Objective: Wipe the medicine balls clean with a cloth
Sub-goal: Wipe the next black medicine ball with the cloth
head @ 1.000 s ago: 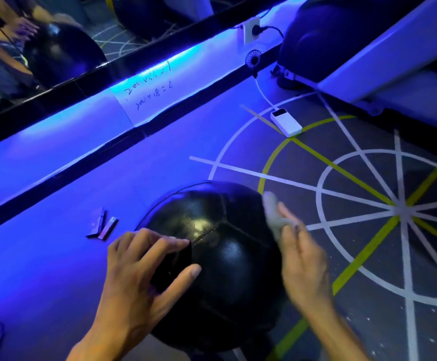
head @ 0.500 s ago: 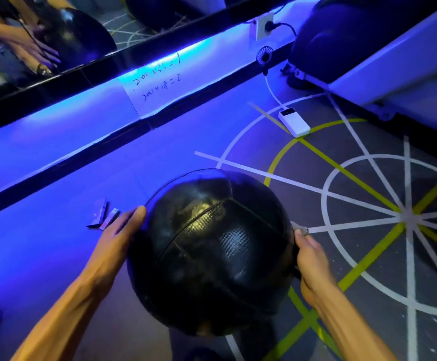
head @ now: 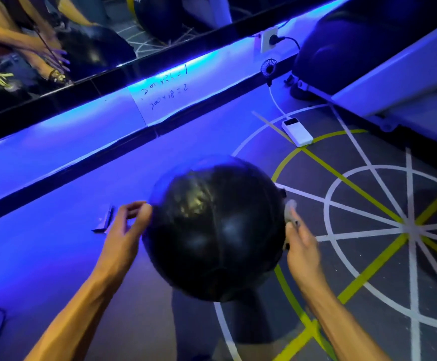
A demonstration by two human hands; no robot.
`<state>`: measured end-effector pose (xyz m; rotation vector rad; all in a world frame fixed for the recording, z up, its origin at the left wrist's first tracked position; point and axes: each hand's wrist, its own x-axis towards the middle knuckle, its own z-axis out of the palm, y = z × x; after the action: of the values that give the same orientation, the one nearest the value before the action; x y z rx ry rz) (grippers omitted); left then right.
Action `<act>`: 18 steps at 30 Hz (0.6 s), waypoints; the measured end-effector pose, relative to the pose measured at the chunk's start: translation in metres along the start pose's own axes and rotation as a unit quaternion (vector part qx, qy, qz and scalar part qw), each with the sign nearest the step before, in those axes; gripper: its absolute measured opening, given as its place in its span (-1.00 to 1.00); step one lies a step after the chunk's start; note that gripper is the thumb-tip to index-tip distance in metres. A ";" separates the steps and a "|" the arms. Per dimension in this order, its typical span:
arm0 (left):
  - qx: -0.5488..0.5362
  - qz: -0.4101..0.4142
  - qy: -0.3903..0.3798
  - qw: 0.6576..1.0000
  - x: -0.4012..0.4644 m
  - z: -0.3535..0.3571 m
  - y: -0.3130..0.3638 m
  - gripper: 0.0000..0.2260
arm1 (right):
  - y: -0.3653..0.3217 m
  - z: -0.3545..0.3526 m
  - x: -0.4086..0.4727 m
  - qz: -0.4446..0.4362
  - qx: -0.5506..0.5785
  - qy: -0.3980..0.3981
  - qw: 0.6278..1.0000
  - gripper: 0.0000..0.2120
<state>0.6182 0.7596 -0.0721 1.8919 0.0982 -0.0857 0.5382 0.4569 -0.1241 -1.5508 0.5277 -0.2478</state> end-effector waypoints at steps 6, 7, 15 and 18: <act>0.165 0.097 -0.034 0.981 0.001 0.006 -0.003 -0.37 | 0.013 0.005 -0.020 0.005 -0.075 0.020 0.997 -0.55; 0.166 0.110 -0.054 0.978 0.001 0.008 -0.001 -0.37 | 0.011 0.008 -0.024 -0.006 -0.096 0.037 0.995 -0.55; 0.167 0.098 -0.059 0.979 0.014 0.014 -0.002 -0.27 | 0.011 0.052 -0.093 -0.336 -0.279 -0.051 0.898 -0.43; 0.162 0.095 -0.063 0.980 0.012 0.013 -0.003 -0.29 | 0.037 0.045 -0.109 -0.412 -0.414 -0.101 0.805 -0.30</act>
<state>0.6292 0.7486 -0.0807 2.2054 -0.1933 -0.0951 0.4589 0.5492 -0.1458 -2.5861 -0.3221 -0.5484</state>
